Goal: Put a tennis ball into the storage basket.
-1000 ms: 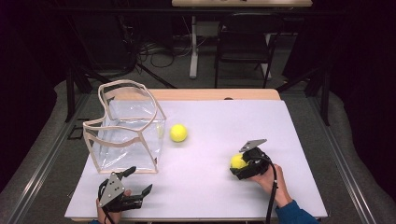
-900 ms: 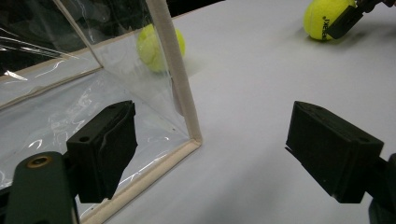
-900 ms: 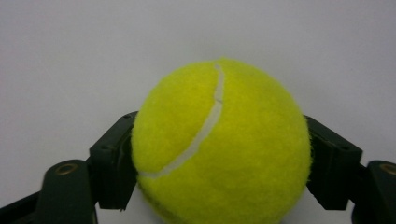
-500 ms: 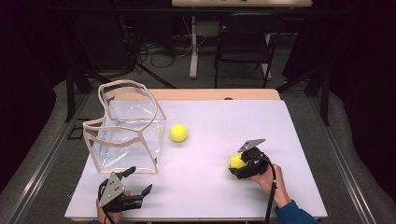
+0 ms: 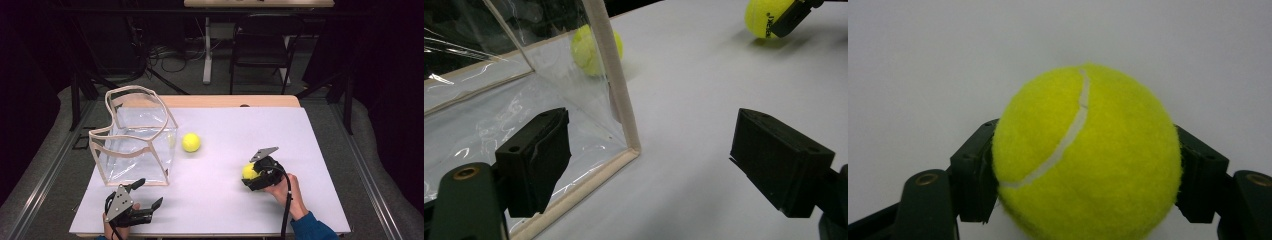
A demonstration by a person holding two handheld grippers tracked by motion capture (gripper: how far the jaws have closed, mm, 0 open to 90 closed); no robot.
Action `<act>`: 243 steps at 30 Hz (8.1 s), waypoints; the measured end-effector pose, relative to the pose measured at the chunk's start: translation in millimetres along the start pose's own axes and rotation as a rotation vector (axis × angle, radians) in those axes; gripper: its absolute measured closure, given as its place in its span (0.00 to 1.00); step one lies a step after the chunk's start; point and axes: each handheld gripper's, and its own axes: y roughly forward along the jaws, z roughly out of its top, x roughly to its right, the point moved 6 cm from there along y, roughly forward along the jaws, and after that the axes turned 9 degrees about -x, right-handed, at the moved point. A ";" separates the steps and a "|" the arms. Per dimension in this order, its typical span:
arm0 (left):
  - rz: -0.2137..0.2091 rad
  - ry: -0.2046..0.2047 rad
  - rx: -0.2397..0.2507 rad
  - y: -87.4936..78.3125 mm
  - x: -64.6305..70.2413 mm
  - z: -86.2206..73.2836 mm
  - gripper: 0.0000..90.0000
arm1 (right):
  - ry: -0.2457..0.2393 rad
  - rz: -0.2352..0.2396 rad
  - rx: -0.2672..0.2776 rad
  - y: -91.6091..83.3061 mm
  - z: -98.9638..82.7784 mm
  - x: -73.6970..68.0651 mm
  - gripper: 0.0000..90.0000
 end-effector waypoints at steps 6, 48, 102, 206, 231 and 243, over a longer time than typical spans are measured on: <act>-0.002 0.001 -0.001 -0.4 0.1 -0.1 0.18 | -0.009 -0.005 0.007 -1.0 5.3 -0.7 0.29; 0.003 -0.011 0.010 -1.0 -0.5 -0.2 0.18 | -0.098 0.006 0.032 -0.4 56.2 -14.6 0.29; -0.007 -0.014 0.015 0.7 -1.8 0.2 0.18 | -0.195 0.084 0.113 -2.4 158.6 -41.1 0.29; -0.011 -0.002 0.015 -0.1 -0.7 0.4 0.18 | -0.246 0.062 0.249 -62.3 257.5 -43.9 0.30; -0.010 0.001 0.018 -0.4 -0.4 0.8 0.18 | -0.256 0.064 0.285 -73.6 270.7 -50.7 0.29; -0.013 0.001 0.020 -0.5 -0.3 0.9 0.18 | -0.251 0.060 0.309 -79.3 278.2 -50.6 0.29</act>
